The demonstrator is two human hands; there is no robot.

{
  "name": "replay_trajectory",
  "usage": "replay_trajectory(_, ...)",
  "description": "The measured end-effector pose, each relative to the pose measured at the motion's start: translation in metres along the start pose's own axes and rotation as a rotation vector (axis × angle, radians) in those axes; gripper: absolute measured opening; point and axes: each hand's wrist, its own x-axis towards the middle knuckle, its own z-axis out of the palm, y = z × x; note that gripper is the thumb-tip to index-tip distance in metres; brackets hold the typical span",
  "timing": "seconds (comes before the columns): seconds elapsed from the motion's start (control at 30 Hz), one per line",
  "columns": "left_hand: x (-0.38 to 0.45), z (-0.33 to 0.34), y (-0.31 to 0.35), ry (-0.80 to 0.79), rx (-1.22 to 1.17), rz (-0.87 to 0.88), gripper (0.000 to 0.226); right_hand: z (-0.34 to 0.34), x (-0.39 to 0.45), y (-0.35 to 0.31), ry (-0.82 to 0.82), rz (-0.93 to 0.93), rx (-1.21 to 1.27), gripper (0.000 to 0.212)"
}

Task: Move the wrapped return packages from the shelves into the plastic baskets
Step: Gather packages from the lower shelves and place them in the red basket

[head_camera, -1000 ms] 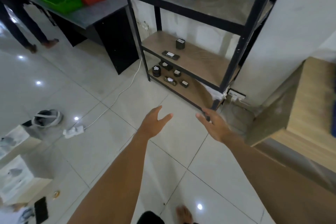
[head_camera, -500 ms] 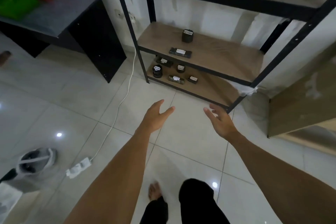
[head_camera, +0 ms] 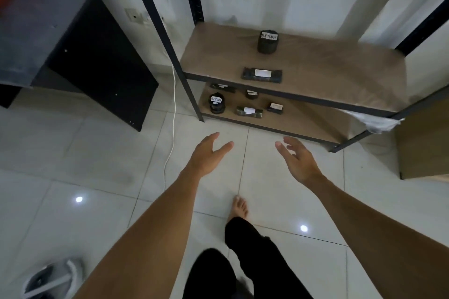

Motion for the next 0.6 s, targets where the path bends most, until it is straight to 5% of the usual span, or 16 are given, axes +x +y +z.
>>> replay_trajectory(0.6,0.327,0.035,-0.110,-0.086,0.006,0.120,0.075,0.130,0.273,0.117,0.184,0.082,0.102,0.056)
